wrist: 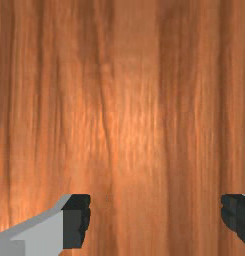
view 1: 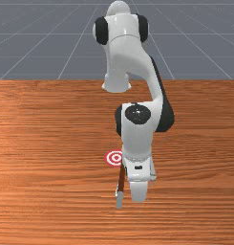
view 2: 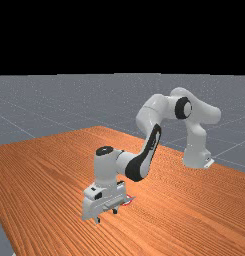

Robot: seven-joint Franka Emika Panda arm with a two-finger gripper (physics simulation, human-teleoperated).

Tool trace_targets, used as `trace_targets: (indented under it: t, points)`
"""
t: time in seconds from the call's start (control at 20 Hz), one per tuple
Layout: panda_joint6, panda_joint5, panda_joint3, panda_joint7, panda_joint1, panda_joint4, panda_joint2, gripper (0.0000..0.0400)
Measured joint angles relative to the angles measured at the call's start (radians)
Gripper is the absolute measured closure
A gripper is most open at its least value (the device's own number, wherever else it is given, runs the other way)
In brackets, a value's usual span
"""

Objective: Pick up the pen and put it to the marker

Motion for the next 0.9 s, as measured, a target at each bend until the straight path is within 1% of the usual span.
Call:
trace_targets:
  t: [0.05, 0.15, 0.2, 0.25, 0.3, 0.35, 0.4, 0.45, 0.5, 0.55, 0.6, 0.75, 0.8, 0.9]
  points:
    - [0.045, 0.002, -0.001, 0.008, 0.0, -0.092, -0.048, 0.0007]
    - [0.186, 0.019, -0.014, 0.075, 0.011, -0.375, -0.193, 0.0002]
    - [0.347, -0.003, 0.031, -0.075, -0.05, -0.461, -0.22, 0.0007]
    - [0.406, 0.005, 0.058, -0.155, -0.122, -0.481, -0.223, 0.0024]
    - [0.197, 0.04, -0.006, -0.087, -0.139, -0.372, -0.19, 0.0]
    - [0.358, 0.028, 0.066, -0.314, -0.266, -0.426, -0.197, 0.0026]
    - [0.354, 0.037, 0.068, -0.373, -0.326, -0.399, -0.183, 0.0025]
    - [0.303, 0.037, 0.044, -0.397, -0.352, -0.357, -0.167, 0.0008]
    - [0.164, 0.033, -0.003, -0.338, -0.34, -0.27, -0.138, 0.0]
    - [0.301, 0.049, 0.041, -0.418, -0.39, -0.38, -0.195, 0.0]
    - [0.274, 0.053, 0.041, -0.419, -0.394, -0.403, -0.241, 0.0]
    - [0.13, 0.053, 0.027, -0.403, -0.386, -0.412, -0.374, 0.0]
    - [0.055, 0.045, -0.011, -0.275, -0.347, -0.369, -0.376, 0.0]
    - [0.073, 0.04, -0.025, -0.174, -0.301, -0.404, -0.4, 0.0]
